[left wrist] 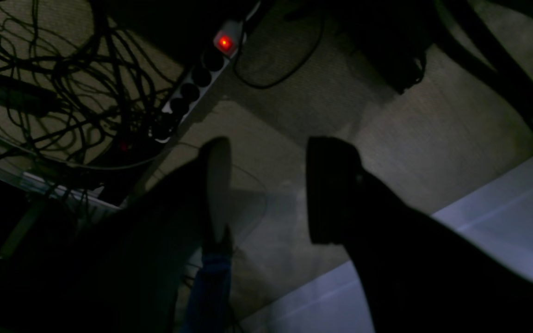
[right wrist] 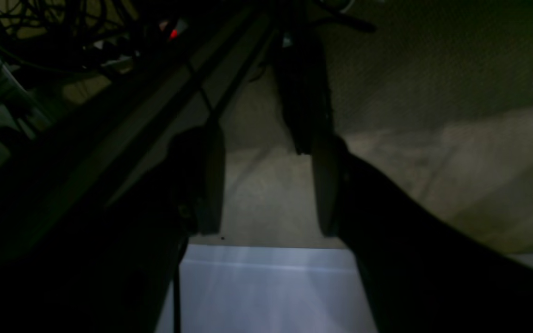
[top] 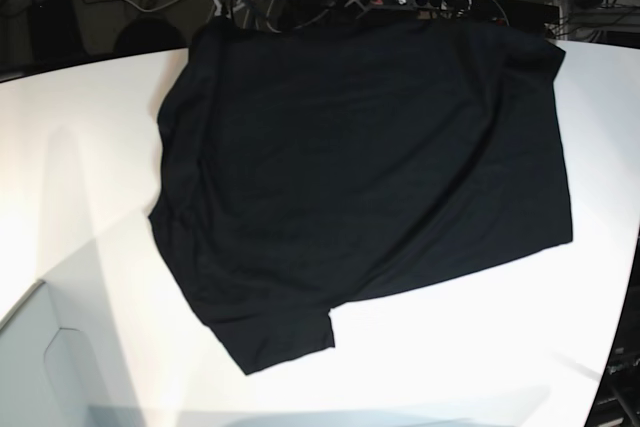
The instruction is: Fold the T-shirt properly
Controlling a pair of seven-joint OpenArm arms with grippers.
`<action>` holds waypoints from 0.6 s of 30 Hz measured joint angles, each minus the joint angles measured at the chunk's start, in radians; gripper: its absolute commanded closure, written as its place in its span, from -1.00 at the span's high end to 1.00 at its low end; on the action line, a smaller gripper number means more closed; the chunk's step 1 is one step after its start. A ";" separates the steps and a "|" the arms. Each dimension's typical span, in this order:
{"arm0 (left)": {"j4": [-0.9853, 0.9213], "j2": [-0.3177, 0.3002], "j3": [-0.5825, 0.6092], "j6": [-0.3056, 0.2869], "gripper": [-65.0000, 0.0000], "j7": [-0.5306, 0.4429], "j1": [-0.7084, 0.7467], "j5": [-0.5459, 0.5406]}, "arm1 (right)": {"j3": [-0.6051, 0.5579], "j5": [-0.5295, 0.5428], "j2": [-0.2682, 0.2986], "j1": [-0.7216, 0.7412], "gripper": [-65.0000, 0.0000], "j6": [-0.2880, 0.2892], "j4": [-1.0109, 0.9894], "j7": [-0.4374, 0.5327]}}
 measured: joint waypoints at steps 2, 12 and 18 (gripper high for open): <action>0.000 0.000 0.000 0.000 -0.20 0.000 0.000 0.000 | -0.015 0.000 0.000 0.000 -0.07 0.000 0.000 0.000; 0.000 0.000 0.000 0.000 -0.20 0.000 0.000 0.000 | -0.047 0.000 0.003 0.000 -0.07 0.000 0.000 0.000; 0.000 0.000 0.000 0.000 -0.20 0.000 0.000 0.000 | -0.101 -0.003 0.003 0.000 -0.07 0.000 0.000 0.000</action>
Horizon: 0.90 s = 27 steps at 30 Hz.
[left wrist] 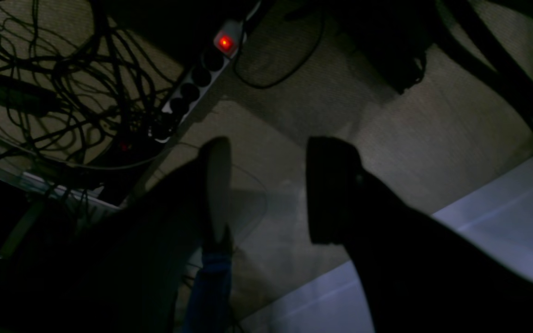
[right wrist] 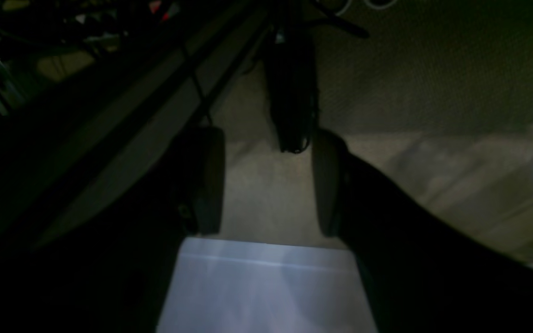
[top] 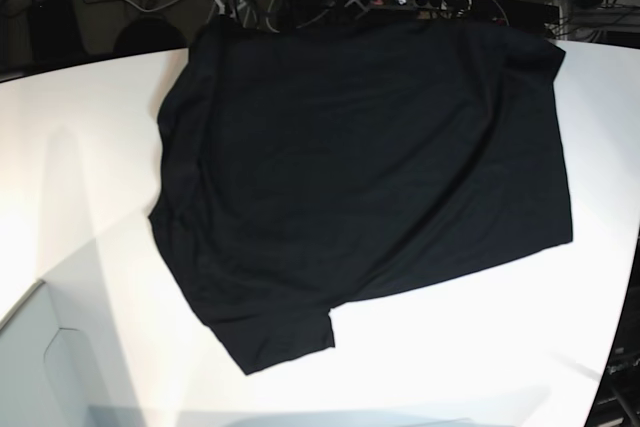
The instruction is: Fold the T-shirt properly
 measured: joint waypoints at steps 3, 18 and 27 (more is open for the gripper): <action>0.000 0.000 0.000 0.000 -0.20 0.000 0.000 0.000 | -0.013 0.000 0.000 0.000 -0.07 0.000 0.000 0.000; 0.000 0.000 0.000 0.000 -0.20 0.000 0.000 0.000 | -0.013 0.000 0.000 0.000 -0.07 0.000 0.000 0.000; 0.000 0.000 0.000 0.000 -0.20 0.000 0.000 0.000 | -0.013 0.000 0.000 0.000 -0.07 0.000 0.000 0.000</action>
